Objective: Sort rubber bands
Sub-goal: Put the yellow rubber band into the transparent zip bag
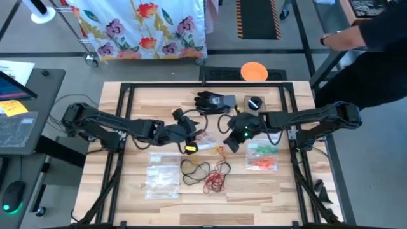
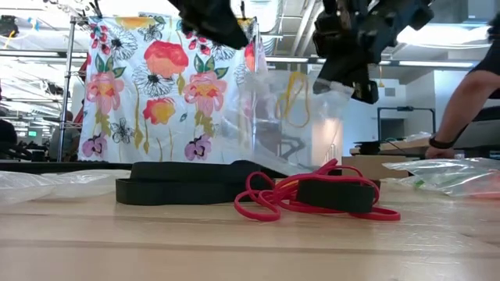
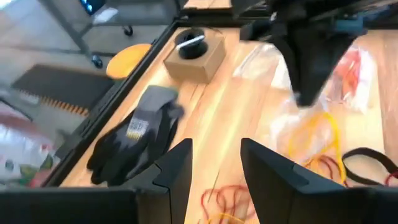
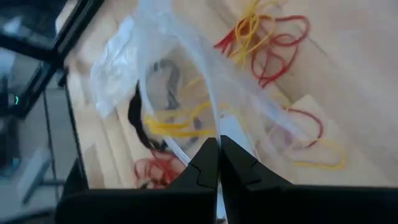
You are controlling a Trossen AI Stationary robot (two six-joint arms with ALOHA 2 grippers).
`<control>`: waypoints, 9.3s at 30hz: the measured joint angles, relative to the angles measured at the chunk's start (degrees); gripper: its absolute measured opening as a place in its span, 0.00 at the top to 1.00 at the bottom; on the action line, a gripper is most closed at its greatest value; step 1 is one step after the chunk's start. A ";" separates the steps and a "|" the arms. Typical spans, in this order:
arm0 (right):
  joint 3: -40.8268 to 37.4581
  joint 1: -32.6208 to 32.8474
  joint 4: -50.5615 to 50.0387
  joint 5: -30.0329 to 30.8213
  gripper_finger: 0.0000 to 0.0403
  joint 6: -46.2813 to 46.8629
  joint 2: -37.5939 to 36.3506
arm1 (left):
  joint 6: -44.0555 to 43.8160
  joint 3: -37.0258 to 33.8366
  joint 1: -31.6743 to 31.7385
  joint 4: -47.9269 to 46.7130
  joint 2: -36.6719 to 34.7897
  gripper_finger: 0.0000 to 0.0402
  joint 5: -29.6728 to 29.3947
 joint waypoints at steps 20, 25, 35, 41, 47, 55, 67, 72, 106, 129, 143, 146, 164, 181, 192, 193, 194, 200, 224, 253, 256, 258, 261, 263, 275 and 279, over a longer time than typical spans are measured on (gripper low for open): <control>0.02 -0.43 -2.00 8.12 0.99 6.67 -2.01 | -2.47 0.00 -2.54 -1.18 -3.10 0.67 0.30; -0.01 -0.24 -2.72 5.15 0.99 6.13 -2.72 | -2.50 -0.01 -2.68 -1.35 -3.10 0.67 0.28; 0.01 0.29 -2.59 5.23 0.99 5.65 -2.63 | -3.36 0.00 -3.56 -2.06 -3.02 0.67 0.67; 0.03 0.50 -2.20 2.83 0.99 5.62 -3.37 | -3.72 0.00 -3.34 -2.52 -3.02 0.67 0.60; 0.01 0.71 -7.65 6.93 0.99 4.79 -3.41 | -5.59 -0.66 -2.93 -6.54 -0.30 0.67 9.08; -0.01 -2.38 -9.62 13.27 0.99 3.11 -6.29 | -4.89 -5.17 0.43 -8.67 8.07 0.67 8.07; -0.01 -2.75 -12.17 12.54 0.99 -0.60 -6.43 | 6.40 -11.39 16.26 -2.60 10.58 0.67 34.74; -0.01 -3.86 -12.77 11.60 0.99 -2.05 -6.43 | 8.10 -11.58 17.16 -2.61 14.13 0.67 34.68; -0.01 0.39 -13.17 11.56 0.99 -0.81 -6.39 | 6.86 -2.97 12.47 -11.04 -2.38 1.00 42.81; 0.01 1.89 0.91 6.30 0.99 -0.41 -4.82 | 3.38 -2.67 12.73 27.35 -7.79 1.00 40.60; 0.03 -0.73 1.02 3.95 0.99 -1.54 -3.00 | 4.23 -2.56 14.08 33.35 2.71 1.00 41.28; 0.03 -0.64 0.76 3.90 0.99 -1.65 -3.00 | 3.98 -2.56 14.82 32.83 3.36 1.00 41.21; 0.03 -0.52 0.18 3.90 0.99 -1.65 -3.02 | 3.60 -2.58 15.04 25.54 1.66 1.00 34.00; 0.01 -0.67 0.17 3.95 0.99 -2.11 -3.06 | 4.15 -2.58 15.02 23.59 1.18 1.00 32.80; 0.01 -0.73 2.02 4.01 0.99 -1.63 -3.07 | 3.84 -2.60 14.71 21.08 2.39 1.00 32.62; 0.01 -0.71 2.27 4.01 0.99 -1.63 -3.07 | 3.80 -2.58 14.71 21.67 2.73 1.00 32.62; 0.01 -0.71 2.40 4.01 0.99 -1.63 -3.07 | 3.66 -2.58 14.71 21.27 2.89 1.00 32.61; 0.01 -0.71 2.50 4.04 0.99 -1.45 -3.07 | 3.42 -2.60 14.61 19.98 5.22 1.00 33.98; -0.01 -0.62 1.51 3.29 0.99 -2.36 -3.07 | 0.69 8.04 15.47 0.69 4.90 0.66 32.76; -0.06 -4.62 -0.54 11.48 0.99 -0.52 -2.19 | -1.56 0.86 4.90 -17.77 2.92 0.68 31.76; 0.03 -4.88 -1.07 8.74 0.99 0.71 -2.25 | -1.23 -3.74 4.62 -7.75 2.94 0.68 31.14; 0.03 -5.25 -2.58 8.88 0.99 1.18 -2.47 | -1.04 -7.23 4.84 -2.30 3.30 0.68 30.48; -0.07 -5.91 -3.22 9.38 0.99 1.60 -2.96 | -0.48 -12.44 8.16 2.49 3.85 0.68 27.48; -0.01 -5.98 -3.42 8.25 0.99 1.30 -4.27 | -0.49 -14.48 12.03 5.65 3.74 0.68 26.57; 0.01 -6.92 -3.74 8.21 0.99 -2.90 -5.89 | 11.21 -19.32 22.01 13.19 13.52 0.68 38.22; 0.01 -7.55 -4.73 5.46 0.99 -3.25 -5.89 | 15.95 -16.79 21.62 13.77 17.60 0.68 32.22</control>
